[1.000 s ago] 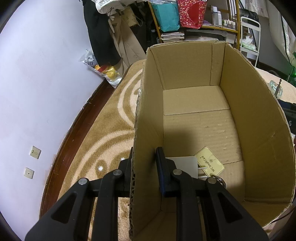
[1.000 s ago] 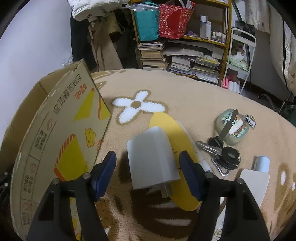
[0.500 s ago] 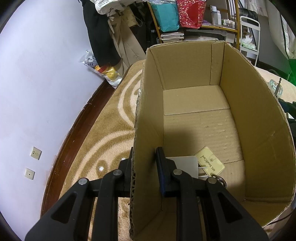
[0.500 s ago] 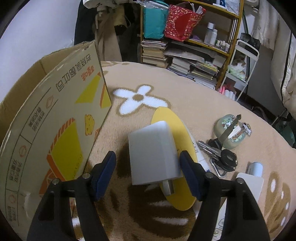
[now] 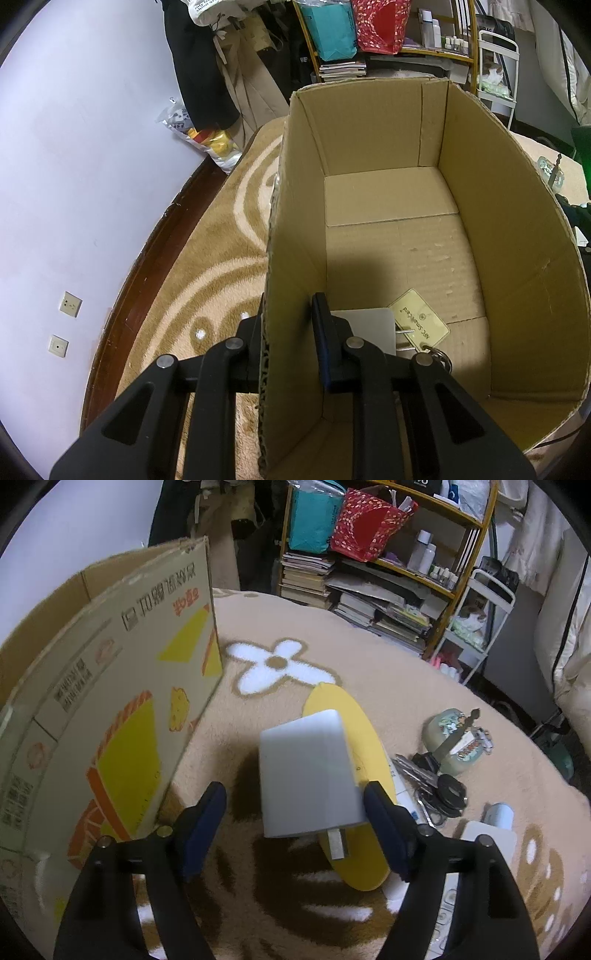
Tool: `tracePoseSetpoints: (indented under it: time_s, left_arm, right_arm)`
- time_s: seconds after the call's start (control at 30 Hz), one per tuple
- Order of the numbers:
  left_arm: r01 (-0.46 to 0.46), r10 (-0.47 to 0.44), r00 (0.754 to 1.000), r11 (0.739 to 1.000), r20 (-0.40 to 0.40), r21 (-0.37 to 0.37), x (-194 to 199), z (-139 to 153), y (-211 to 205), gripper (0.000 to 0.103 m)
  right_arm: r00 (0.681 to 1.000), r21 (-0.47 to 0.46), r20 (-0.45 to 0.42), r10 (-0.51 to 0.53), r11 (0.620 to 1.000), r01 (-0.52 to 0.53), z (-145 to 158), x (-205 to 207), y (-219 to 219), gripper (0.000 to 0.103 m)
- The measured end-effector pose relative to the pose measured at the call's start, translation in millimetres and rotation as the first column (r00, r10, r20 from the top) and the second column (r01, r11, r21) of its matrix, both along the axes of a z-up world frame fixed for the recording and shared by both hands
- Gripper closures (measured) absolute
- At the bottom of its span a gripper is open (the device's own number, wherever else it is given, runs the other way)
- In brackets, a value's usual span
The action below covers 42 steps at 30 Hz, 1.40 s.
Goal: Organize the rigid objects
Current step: 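Move the right tool back and grasp the white cube charger, then carry the white cube charger with the right tool over the box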
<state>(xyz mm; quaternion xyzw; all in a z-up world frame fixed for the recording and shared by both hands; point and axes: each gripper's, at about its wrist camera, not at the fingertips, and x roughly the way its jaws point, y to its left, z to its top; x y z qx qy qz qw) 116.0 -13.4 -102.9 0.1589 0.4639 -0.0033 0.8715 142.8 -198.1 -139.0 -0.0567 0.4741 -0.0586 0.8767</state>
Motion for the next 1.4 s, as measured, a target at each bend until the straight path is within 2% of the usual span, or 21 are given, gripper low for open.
tracePoseSetpoints:
  time_s: [0.03,0.07,0.57,0.93,1.13,1.4]
  left_arm:
    - [0.0,0.0,1.0,1.0,0.001,0.002,0,0,0,0.083]
    - [0.0,0.0,1.0,1.0,0.001,0.003,0,0,0,0.083]
    - [0.0,0.0,1.0,1.0,-0.001,0.0,0,0,0,0.083]
    - [-0.002,0.002,1.0,1.0,-0.001,-0.008,0,2,1,0.083]
    - [0.0,0.0,1.0,1.0,0.001,-0.004,0,1,1,0.083]
    - [-0.004,0.004,1.0,1.0,-0.002,-0.013,1,1,2,0.083]
  right_arm:
    - [1.0,-0.026,0.002,-0.009,1.0,0.01,0,-1,1,0.039]
    - [1.0,-0.054,0.006,-0.021,0.998,0.021,0,-1,2,0.044]
    - [0.998,0.05,0.053,-0.024,0.999,0.021,18,-6,-4,0.046]
    - [0.988,0.11,0.156,-0.004,0.994,-0.013,56,-13,6,0.048]
    - [0.979,0.165,0.202,-0.032,0.986,-0.001,74,-18,-2,0.048]
    - [0.951,0.249,0.305,-0.056,0.968,-0.023,115,-27,-8,0.048]
